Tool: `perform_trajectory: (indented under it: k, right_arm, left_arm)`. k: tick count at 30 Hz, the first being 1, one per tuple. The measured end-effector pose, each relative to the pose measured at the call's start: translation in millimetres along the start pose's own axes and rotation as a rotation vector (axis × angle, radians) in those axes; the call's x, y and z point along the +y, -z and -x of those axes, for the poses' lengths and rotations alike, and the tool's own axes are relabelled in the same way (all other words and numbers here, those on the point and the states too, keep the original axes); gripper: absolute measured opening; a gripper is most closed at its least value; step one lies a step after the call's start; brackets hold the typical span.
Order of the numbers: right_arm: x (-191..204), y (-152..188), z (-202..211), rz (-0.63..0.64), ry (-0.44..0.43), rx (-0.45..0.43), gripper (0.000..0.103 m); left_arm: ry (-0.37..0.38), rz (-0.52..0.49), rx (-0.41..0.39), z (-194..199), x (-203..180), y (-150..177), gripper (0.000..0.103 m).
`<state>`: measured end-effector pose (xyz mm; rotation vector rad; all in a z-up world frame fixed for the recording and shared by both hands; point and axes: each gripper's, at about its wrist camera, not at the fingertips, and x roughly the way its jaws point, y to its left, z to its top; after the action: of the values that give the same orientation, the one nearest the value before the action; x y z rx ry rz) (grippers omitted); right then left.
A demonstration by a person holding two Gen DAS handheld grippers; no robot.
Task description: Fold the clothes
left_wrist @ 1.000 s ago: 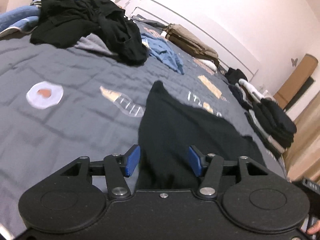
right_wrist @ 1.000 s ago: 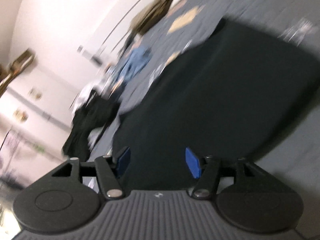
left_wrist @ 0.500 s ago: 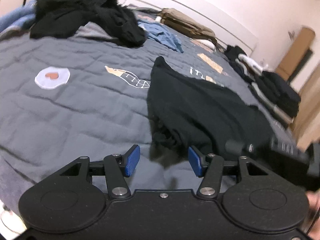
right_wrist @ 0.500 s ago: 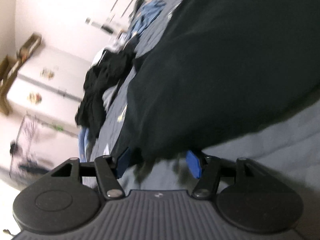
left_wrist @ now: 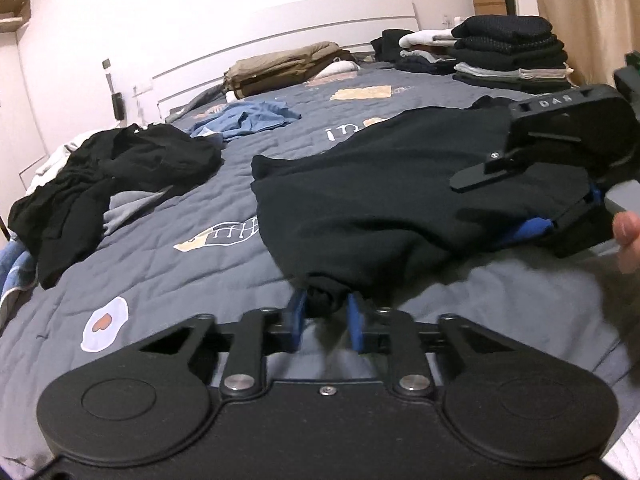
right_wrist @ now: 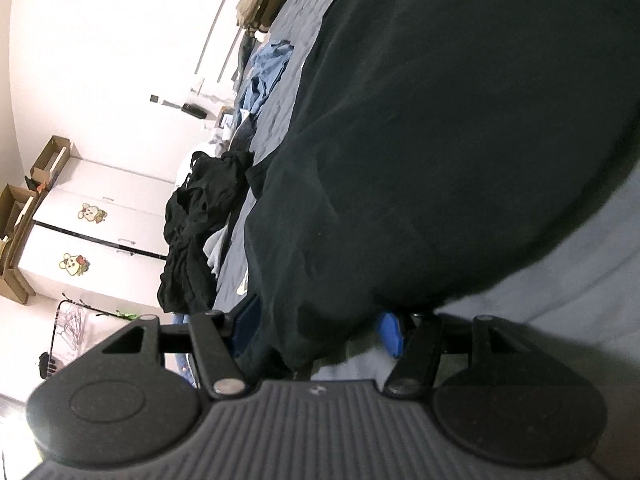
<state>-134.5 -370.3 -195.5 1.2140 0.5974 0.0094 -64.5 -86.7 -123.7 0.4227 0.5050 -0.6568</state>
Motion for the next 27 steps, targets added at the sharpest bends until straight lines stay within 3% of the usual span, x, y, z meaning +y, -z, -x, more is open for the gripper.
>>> perform_trajectory:
  k: [5,12,14,15,18,23,27]
  right_arm:
    - [-3,-1,2,-0.017,0.005,-0.01,0.06]
    - [1,0,-4,0.009,0.015,-0.016,0.06]
    - [0,0,-4,0.008,0.019,-0.026,0.058]
    - [0,0,-4,0.008,0.021,-0.032,0.055]
    - [-4,-1,1,0.005,0.046,-0.072,0.016]
    - [-5,-2,7,-0.016,0.034,-0.11,0.005]
    - [-6,-1,7,-0.035,0.047,-0.112,0.005]
  left_arm:
    - [0.008,-0.021,0.014,0,-4,-1,0.021]
    - [-0.028,-0.132,0.001,-3,-18,-2,0.021]
    - [0.0,-0.129,0.007,-4,-7,-5,0.009]
    - [0.014,-0.128,0.01,-4,-2,-6,0.009]
    - [0.041,-0.126,0.025,-4,18,-7,0.007]
    - [0.041,-0.115,0.095,-6,60,-3,0.0]
    - [0.139,0.1,0.131,0,85,-1,0.0]
